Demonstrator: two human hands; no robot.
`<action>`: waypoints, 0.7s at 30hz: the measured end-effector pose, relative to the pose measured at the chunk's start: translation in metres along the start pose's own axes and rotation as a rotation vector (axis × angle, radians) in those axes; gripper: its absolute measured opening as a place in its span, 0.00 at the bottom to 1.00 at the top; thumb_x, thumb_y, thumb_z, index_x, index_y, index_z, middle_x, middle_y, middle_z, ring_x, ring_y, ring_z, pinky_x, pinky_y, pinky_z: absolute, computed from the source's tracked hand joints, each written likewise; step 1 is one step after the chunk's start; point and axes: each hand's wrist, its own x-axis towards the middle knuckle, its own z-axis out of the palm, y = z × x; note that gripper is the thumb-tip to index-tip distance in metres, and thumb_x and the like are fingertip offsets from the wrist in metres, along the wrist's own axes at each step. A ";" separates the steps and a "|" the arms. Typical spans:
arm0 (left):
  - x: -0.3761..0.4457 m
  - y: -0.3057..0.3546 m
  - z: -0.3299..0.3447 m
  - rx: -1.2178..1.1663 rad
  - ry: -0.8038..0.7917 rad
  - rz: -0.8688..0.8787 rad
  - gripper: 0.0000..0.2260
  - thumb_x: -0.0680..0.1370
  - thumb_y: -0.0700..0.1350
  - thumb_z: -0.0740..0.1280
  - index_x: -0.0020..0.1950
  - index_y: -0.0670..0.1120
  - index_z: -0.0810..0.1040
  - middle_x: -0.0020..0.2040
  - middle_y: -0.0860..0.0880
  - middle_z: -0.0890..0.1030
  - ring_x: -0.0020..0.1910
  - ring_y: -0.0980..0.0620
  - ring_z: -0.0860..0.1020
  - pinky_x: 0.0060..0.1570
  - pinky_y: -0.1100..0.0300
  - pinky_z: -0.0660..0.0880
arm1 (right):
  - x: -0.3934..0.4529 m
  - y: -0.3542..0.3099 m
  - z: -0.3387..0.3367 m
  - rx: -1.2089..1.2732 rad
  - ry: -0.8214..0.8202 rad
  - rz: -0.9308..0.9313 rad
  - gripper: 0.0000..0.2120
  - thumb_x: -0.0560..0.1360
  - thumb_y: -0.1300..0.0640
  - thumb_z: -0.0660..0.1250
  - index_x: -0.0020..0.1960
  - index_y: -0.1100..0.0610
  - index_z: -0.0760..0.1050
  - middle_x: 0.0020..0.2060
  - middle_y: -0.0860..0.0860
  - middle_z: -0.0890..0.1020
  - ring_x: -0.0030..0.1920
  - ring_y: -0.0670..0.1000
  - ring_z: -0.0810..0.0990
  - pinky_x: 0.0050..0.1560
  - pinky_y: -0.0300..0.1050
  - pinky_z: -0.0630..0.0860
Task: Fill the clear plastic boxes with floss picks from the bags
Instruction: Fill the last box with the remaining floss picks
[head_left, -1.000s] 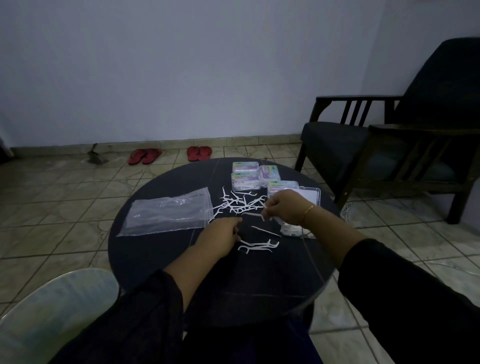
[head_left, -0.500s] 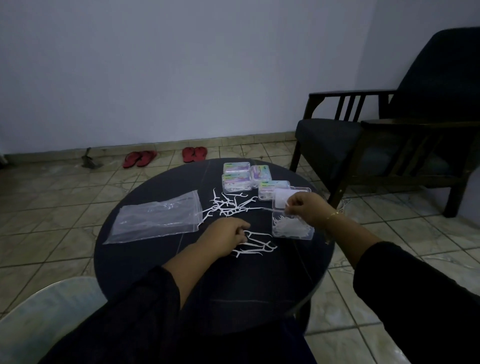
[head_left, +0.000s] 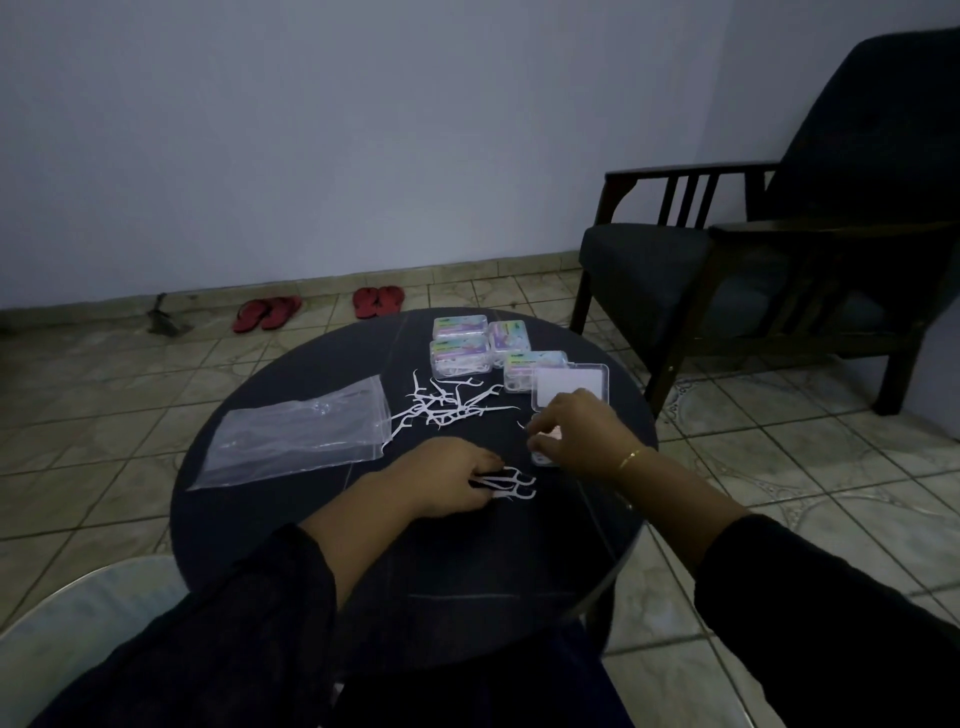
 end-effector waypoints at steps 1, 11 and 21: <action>-0.001 -0.001 -0.001 0.008 0.013 -0.006 0.20 0.77 0.50 0.65 0.69 0.52 0.73 0.66 0.51 0.76 0.63 0.51 0.74 0.62 0.58 0.69 | -0.001 -0.005 0.002 -0.023 -0.008 -0.023 0.12 0.77 0.48 0.64 0.59 0.48 0.79 0.56 0.48 0.77 0.58 0.50 0.70 0.56 0.45 0.68; -0.003 0.002 0.000 0.046 0.099 -0.064 0.14 0.78 0.45 0.65 0.63 0.51 0.79 0.61 0.52 0.80 0.60 0.51 0.76 0.60 0.58 0.71 | -0.014 0.007 0.017 0.052 0.201 0.186 0.14 0.78 0.52 0.63 0.62 0.47 0.76 0.61 0.49 0.74 0.63 0.52 0.66 0.61 0.46 0.65; 0.007 0.005 -0.011 0.049 -0.022 -0.160 0.11 0.76 0.44 0.67 0.58 0.51 0.81 0.53 0.53 0.81 0.53 0.52 0.77 0.58 0.57 0.70 | -0.018 0.023 0.034 0.235 0.274 0.345 0.15 0.77 0.56 0.62 0.62 0.54 0.76 0.63 0.53 0.71 0.63 0.54 0.65 0.60 0.42 0.62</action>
